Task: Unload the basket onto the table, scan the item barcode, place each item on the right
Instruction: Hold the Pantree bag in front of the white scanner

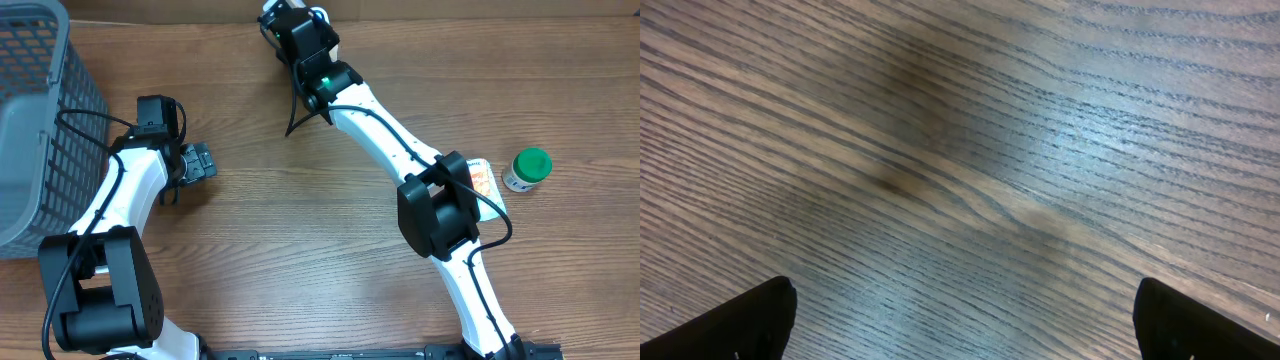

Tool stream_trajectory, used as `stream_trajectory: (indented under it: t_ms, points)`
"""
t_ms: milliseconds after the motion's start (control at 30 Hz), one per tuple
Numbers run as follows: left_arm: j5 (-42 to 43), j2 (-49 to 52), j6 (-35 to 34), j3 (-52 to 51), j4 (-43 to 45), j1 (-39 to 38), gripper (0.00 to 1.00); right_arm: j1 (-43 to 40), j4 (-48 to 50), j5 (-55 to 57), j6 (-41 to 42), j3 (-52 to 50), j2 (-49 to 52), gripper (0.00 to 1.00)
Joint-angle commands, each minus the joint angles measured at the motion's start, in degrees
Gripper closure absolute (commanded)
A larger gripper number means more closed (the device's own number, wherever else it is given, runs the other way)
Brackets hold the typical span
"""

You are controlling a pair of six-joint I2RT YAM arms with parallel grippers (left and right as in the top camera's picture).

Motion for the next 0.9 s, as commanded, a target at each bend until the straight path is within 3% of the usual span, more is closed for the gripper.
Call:
stream_trajectory:
  t_ms: [0,867]
  points:
    - [-0.5,-0.4,1.1,0.8,0.0,-0.2,0.00,0.3,0.3,-0.7,2.7,0.2,0.2,0.96]
    - [-0.6,-0.4,1.1,0.8,0.0,-0.2,0.00,-1.0,-3.0,-6.3,15.7,0.3,-3.0,0.97]
